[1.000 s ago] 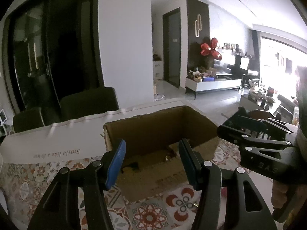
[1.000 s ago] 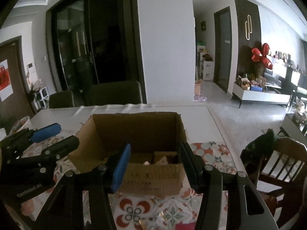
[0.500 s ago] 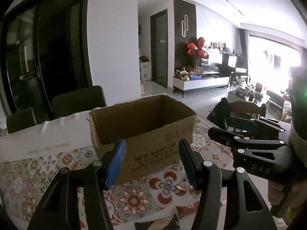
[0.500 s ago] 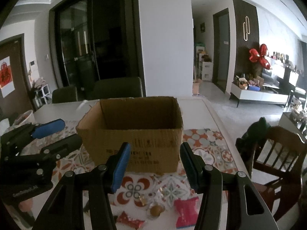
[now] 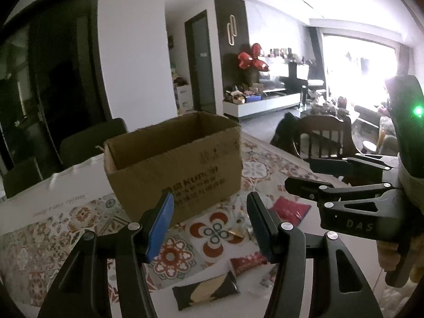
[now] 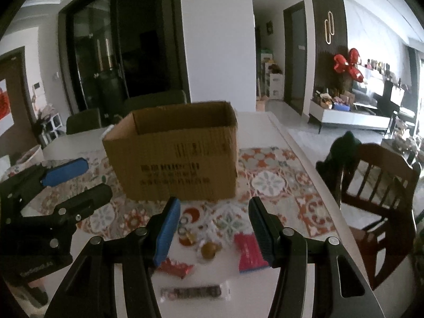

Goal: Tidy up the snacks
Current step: 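Move both tools back from the box toward the remaining snacks, then grasp the red wrapped snack bar with the left tool while the right tool grasps the clear-wrapped bar, then lift and carry both held bars over the cardboard box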

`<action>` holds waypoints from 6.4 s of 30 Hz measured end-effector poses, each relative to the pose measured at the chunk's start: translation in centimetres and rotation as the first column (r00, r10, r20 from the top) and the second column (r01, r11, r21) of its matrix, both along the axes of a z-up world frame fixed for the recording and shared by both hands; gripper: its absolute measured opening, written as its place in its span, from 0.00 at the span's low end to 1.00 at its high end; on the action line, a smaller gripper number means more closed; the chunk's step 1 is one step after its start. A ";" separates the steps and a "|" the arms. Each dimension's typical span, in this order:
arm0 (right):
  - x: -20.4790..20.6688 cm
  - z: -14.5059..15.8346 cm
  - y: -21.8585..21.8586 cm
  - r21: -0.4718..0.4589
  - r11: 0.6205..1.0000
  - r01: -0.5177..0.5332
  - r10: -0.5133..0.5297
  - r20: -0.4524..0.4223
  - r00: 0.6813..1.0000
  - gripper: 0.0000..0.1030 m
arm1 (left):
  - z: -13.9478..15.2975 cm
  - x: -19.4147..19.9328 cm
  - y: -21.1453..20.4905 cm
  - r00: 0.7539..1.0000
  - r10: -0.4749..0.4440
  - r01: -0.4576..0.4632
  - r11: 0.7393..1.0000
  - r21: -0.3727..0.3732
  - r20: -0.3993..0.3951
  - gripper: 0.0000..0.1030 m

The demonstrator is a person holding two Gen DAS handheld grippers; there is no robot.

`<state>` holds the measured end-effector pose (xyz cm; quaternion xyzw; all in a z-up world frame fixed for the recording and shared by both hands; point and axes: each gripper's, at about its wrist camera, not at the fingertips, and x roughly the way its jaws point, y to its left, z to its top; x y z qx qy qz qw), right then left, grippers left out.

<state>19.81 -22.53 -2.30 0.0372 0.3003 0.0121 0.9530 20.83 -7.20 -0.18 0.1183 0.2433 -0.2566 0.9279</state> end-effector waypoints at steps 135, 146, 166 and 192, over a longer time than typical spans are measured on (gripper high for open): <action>-3.9 -5.9 -0.1 0.235 0.970 0.062 -0.037 -0.108 0.993 0.07 | -6.1 -0.5 -2.3 0.945 -0.135 0.128 0.991 -0.044 -0.297 0.13; -4.1 -3.4 0.9 0.215 0.976 0.024 -0.015 -0.043 0.999 0.07 | -3.4 -0.6 -1.0 0.964 -0.094 0.070 0.992 -0.106 -0.250 0.13; -0.5 1.4 1.4 0.196 0.980 -0.035 0.018 0.087 0.996 0.06 | 1.5 2.0 1.4 0.987 -0.017 -0.015 0.981 -0.192 -0.161 0.13; 7.6 11.0 2.4 0.114 0.988 -0.100 0.068 0.254 0.965 0.06 | 7.6 10.2 2.7 0.992 0.070 -0.092 0.972 -0.217 -0.104 0.13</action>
